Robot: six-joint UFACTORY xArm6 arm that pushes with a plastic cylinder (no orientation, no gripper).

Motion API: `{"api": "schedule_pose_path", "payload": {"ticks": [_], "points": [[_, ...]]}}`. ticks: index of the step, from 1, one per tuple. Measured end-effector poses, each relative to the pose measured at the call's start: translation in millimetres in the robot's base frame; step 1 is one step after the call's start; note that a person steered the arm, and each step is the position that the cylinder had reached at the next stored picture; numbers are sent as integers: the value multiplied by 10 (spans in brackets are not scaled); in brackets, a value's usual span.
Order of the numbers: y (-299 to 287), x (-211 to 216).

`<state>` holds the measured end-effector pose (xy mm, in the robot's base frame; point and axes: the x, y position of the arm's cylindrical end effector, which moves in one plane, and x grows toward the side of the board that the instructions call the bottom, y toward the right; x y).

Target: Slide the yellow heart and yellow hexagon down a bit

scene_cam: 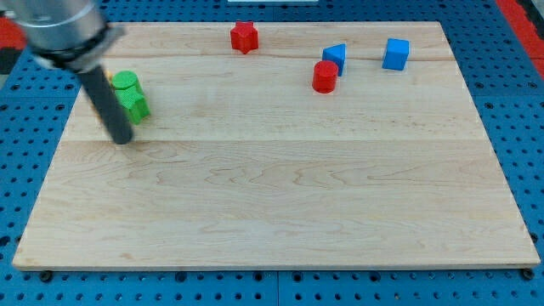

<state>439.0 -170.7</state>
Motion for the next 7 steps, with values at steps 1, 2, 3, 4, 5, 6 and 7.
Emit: {"api": "schedule_pose_path", "payload": {"ticks": [1, 2, 3, 4, 5, 6, 7], "points": [[829, -670], [1044, -1466], [492, -1684], [-206, -1683], [-796, -1671], [-911, -1611], [-911, -1334]]}}
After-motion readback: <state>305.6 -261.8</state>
